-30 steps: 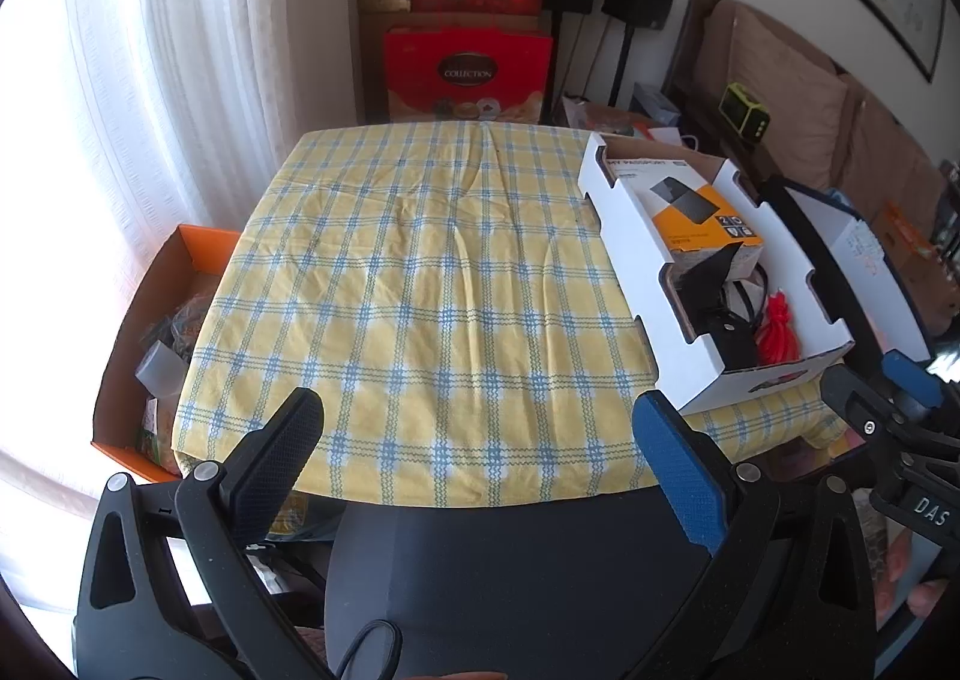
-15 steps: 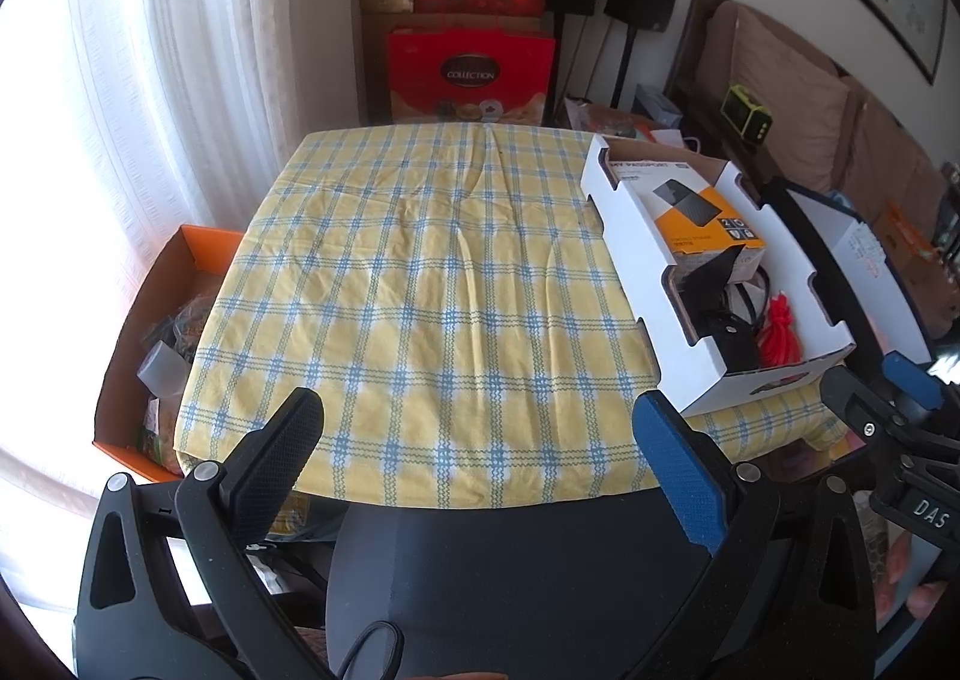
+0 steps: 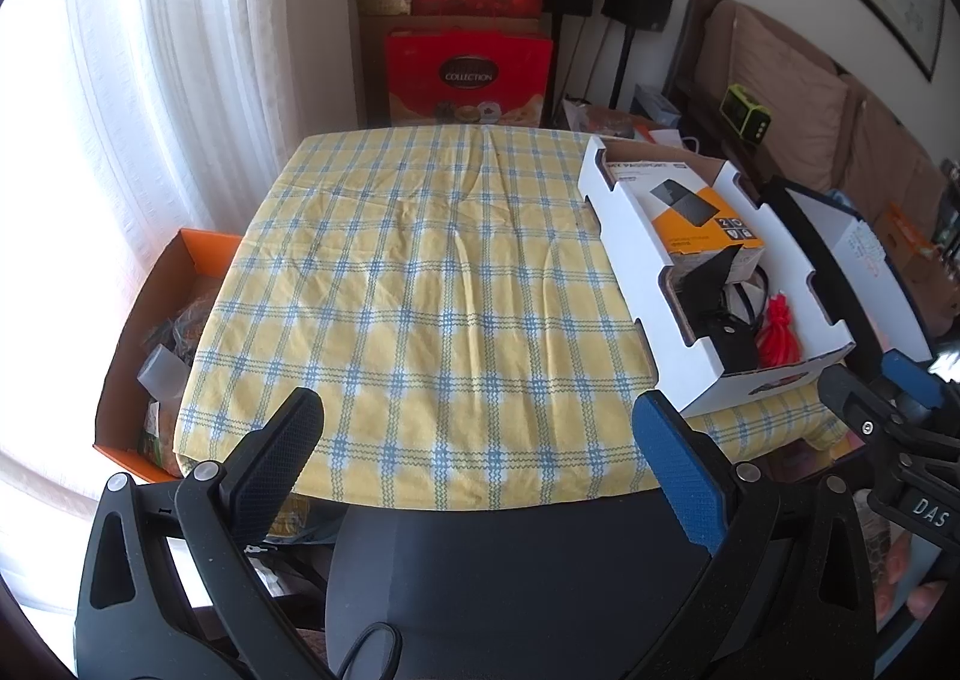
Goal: Organize objects
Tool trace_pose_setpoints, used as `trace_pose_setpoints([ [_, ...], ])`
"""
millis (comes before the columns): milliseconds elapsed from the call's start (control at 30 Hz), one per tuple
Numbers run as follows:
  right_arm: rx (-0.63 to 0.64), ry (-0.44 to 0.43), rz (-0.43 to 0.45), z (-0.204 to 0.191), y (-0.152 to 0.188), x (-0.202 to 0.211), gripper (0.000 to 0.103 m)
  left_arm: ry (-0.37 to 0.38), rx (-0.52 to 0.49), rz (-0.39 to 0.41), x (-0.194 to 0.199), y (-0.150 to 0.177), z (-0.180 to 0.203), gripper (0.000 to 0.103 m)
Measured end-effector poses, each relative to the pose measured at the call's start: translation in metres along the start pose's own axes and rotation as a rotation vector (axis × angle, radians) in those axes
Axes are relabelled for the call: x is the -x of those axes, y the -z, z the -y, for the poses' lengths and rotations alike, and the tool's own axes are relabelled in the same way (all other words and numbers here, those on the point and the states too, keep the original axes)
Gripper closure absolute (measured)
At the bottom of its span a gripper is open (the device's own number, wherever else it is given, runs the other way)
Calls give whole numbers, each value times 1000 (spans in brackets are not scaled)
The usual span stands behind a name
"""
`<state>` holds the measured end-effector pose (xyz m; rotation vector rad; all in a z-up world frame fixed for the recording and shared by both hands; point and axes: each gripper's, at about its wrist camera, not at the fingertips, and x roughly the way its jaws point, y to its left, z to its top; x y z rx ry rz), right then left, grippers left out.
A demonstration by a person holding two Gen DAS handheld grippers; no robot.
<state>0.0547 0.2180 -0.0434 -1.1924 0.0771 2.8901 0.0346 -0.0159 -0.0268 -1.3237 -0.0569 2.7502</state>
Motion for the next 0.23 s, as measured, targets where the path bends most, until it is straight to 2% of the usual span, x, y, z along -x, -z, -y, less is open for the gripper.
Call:
trace_pose_setpoints([
  [233, 0, 0, 0, 0, 0, 0, 1, -8, -11, 3, 1, 1, 4, 0],
])
